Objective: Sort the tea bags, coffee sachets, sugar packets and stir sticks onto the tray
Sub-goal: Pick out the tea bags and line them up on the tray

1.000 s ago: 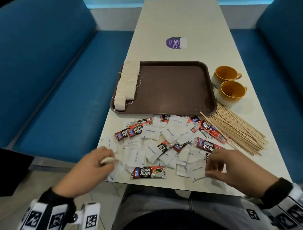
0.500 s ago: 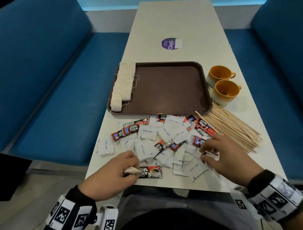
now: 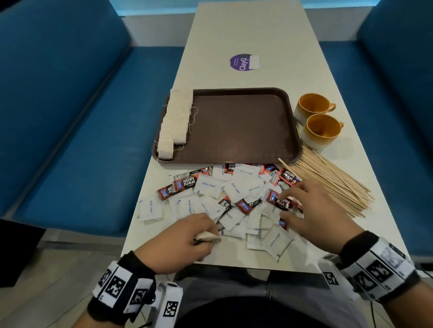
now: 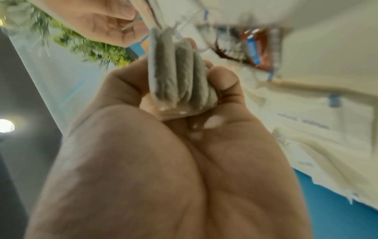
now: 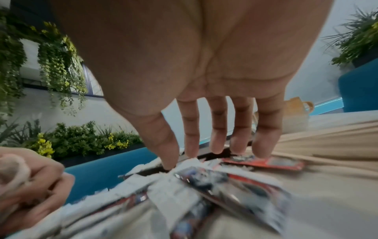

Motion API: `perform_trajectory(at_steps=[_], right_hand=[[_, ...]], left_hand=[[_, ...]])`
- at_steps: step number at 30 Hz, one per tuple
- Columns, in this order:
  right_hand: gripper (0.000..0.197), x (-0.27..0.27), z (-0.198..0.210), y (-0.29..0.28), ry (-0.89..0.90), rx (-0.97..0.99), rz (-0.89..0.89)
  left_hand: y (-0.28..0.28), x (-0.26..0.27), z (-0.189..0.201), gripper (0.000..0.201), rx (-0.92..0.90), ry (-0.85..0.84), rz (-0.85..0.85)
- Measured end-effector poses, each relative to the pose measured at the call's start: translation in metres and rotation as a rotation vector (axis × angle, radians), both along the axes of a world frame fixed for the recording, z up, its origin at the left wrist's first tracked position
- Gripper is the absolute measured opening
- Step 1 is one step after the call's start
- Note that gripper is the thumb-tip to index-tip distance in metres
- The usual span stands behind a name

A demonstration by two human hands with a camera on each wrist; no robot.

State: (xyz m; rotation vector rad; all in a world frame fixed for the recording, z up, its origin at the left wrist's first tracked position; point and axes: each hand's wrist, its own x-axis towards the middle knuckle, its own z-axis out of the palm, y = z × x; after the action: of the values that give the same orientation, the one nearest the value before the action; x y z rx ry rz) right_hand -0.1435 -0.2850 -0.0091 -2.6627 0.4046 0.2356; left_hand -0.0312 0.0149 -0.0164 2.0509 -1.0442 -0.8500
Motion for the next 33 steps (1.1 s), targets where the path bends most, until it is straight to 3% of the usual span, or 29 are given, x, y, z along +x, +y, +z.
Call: perform_trajectory(at_steps=[4,8,13,23,27,30,33], right_hand=[[0.016,0.016,0.028,0.011,-0.133,0.127,0.036],[0.011,0.04,0.057,0.04,-0.21,0.387,0.124],[0.019,0.074,0.064,0.061,-0.223,0.556,0.151],[0.015,0.131,0.053,0.062,-0.122,0.807,0.148],[0.013,0.157,0.051,0.065,-0.095,0.779,0.161],[0.005,0.184,0.05,0.065,-0.209,0.692,0.071],[0.006,0.217,0.045,0.067,-0.317,0.632,-0.018]], left_hand=[[-0.007,0.012,0.013,0.01,-0.179,0.161,0.266],[-0.023,0.021,0.021,0.005,-0.376,0.359,0.468],[-0.035,0.029,0.024,0.026,-0.455,0.425,0.547],[-0.035,0.048,0.022,0.035,-0.551,0.49,0.738],[-0.029,0.061,0.016,0.044,-0.61,0.505,0.797],[-0.021,0.072,0.008,0.048,-0.621,0.533,0.907],[-0.007,0.081,-0.004,0.031,-0.607,0.574,1.003]])
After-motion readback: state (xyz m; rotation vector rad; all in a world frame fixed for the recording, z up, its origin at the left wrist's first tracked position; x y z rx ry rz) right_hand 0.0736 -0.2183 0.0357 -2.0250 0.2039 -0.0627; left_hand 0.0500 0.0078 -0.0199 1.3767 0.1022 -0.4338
